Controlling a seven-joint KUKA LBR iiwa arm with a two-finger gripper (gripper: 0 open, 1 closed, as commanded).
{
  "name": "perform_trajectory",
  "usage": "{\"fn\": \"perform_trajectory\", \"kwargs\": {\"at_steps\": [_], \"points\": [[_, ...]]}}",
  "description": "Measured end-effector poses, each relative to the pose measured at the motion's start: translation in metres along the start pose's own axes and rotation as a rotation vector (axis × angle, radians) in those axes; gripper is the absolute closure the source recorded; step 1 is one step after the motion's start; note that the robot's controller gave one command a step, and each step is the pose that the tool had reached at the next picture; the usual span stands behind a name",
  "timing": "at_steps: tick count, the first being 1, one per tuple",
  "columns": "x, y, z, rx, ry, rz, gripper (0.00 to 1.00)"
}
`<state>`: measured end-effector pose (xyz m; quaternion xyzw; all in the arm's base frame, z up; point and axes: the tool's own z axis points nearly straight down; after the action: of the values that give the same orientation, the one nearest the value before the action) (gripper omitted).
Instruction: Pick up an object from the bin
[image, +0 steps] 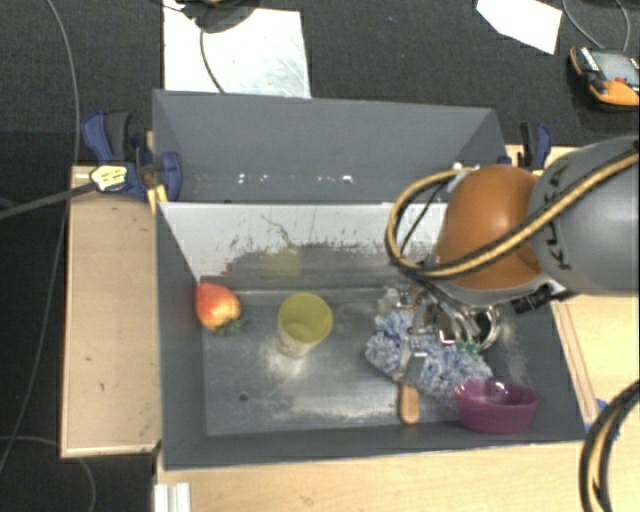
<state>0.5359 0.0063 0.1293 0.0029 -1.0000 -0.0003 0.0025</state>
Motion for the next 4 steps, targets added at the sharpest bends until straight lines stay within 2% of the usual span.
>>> {"fn": "perform_trajectory", "kwargs": {"at_steps": [1, 2, 3, 4], "points": [[-0.002, 0.000, -0.005, 0.000, -0.007, 0.000, 0.00], [0.010, -0.042, 0.003, 0.000, -0.003, 0.177, 0.00], [0.006, -0.043, 0.004, -0.002, -0.010, 0.239, 0.00], [0.017, -0.053, 0.013, -0.001, -0.004, 0.311, 0.00]]}}
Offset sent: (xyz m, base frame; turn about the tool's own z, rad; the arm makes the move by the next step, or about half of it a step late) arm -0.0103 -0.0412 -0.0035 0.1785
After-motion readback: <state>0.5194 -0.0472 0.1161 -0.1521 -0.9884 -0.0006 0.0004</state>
